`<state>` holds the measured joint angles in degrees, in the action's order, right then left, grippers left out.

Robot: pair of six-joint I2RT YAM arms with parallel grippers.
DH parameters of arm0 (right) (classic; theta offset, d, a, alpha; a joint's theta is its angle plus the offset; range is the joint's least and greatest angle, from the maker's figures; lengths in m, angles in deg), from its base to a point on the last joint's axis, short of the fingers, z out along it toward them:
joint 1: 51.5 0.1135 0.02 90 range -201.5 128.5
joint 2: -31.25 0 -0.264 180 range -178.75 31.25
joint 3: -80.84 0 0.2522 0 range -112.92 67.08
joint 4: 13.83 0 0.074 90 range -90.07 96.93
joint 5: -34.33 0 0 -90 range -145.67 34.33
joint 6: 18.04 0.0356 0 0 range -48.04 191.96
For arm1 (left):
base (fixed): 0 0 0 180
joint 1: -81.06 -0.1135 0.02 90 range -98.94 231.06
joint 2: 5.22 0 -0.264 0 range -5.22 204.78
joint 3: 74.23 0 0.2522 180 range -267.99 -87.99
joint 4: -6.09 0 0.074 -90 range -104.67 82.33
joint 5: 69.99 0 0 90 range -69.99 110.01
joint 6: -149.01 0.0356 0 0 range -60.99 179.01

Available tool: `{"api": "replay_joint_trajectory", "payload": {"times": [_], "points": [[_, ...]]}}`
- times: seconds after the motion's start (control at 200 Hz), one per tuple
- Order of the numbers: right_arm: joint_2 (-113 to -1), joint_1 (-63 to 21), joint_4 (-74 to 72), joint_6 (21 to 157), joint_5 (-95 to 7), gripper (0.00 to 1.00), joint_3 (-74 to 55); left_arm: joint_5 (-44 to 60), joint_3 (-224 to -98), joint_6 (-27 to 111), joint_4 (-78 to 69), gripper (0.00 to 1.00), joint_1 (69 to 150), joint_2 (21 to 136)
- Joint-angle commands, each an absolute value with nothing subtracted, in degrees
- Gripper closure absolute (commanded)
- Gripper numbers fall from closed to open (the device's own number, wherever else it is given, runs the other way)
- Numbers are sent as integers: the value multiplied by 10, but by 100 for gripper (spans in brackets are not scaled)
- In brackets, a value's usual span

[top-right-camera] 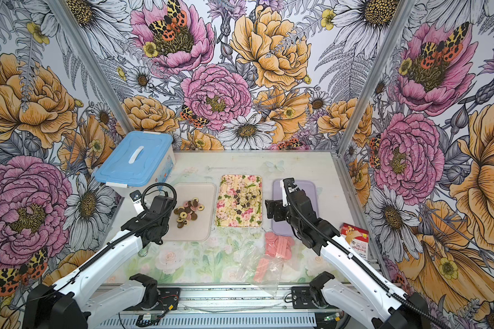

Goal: Pour cookies out of the ziploc bag
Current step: 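Pour the cookies out of the ziploc bag onto the tray, then place the ziploc bag at the center of the board.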

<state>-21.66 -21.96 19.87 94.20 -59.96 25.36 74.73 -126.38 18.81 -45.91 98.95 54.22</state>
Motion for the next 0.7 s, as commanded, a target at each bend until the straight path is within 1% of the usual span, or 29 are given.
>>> {"api": "replay_joint_trajectory", "payload": {"times": [0.0,0.15,0.235,0.31,0.435,0.495,0.58,0.695], "points": [[-210,-223,180,944,-588,11,252,788,-1284,163,-501,100,974,553],[-209,-225,180,945,-587,12,255,817,-1281,161,-519,100,985,553],[-209,-225,179,945,-586,11,254,851,-1293,114,-572,100,987,581],[-207,-226,179,944,-586,11,256,854,-1311,109,-576,100,998,611],[-203,-228,179,944,-587,11,258,776,-1339,93,-568,100,969,658],[-202,-229,179,944,-585,11,258,743,-1342,117,-538,100,960,676],[-199,-230,179,945,-583,11,256,697,-1357,118,-537,100,940,709],[-196,-231,179,945,-581,11,257,640,-1353,104,-515,100,924,720]]}}
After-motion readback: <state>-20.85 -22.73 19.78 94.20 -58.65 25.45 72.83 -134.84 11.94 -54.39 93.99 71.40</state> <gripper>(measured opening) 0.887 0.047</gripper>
